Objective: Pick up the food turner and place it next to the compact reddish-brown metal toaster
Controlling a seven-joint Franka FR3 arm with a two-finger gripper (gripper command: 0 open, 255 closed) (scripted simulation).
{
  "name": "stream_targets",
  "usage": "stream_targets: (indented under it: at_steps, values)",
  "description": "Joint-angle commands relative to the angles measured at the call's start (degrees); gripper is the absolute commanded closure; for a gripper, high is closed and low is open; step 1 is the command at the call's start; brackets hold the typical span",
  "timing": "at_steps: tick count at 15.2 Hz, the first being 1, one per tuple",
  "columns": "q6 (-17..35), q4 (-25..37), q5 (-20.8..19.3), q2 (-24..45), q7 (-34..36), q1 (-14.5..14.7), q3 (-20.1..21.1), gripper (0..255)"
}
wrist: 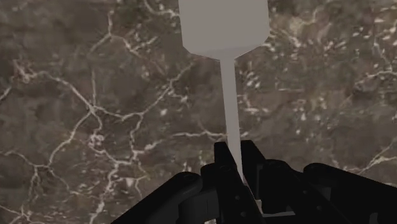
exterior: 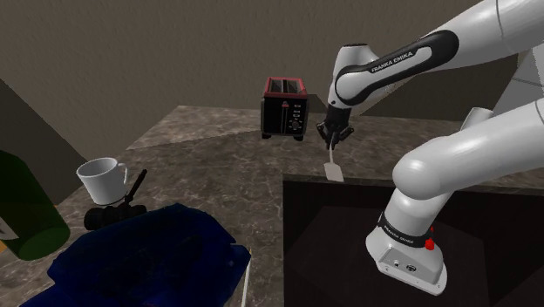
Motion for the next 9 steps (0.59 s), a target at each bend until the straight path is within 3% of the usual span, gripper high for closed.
stream_targets:
  at_steps: [1, 4, 9]
  values:
    - [2.33, -1.07, -0.06, 1.23, 0.26, 0.05, 0.05, 255]
    - [6.04, -2.66, -0.31, 3.36, 0.43, -0.06, -0.05, 255]
    - [6.04, -2.66, -0.31, 3.36, 0.43, -0.06, -0.05, 255]
